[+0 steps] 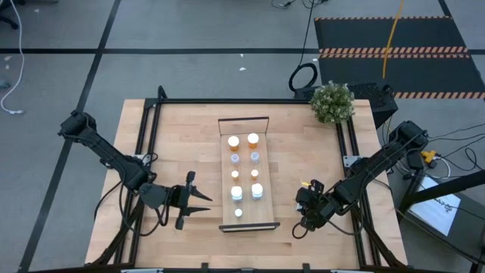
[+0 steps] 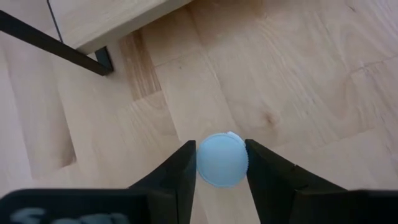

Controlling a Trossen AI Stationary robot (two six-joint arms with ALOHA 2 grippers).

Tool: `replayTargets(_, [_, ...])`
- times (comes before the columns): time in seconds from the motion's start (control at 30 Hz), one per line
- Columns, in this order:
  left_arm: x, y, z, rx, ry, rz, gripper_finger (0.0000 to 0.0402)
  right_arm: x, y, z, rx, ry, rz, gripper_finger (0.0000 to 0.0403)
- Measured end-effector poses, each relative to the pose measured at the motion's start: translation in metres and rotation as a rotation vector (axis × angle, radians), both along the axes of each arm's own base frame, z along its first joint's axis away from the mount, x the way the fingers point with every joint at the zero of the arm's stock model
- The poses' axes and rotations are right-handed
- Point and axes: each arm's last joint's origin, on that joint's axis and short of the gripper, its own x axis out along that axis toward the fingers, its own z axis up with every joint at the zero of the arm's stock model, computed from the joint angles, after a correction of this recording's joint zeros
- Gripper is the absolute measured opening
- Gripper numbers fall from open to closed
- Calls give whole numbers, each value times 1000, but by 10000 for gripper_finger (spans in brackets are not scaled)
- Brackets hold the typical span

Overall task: Pick and place medicine bottles onto shelf by color
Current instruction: Put the blue medicine bottle on the shelf

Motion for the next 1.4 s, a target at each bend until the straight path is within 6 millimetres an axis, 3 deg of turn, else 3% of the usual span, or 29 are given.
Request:
replayTargets(0.3, [0, 0, 0, 4, -1, 2, 133, 4, 2, 2, 29, -36, 0, 118])
replayTargets(0.5, [0, 0, 0, 7, -2, 8, 134, 10, 7, 15, 32, -75, 38, 118])
replayTargets(1.4, [0, 0, 0, 11, -3, 7, 134, 52, -9, 130, -81, -191, 204, 118])
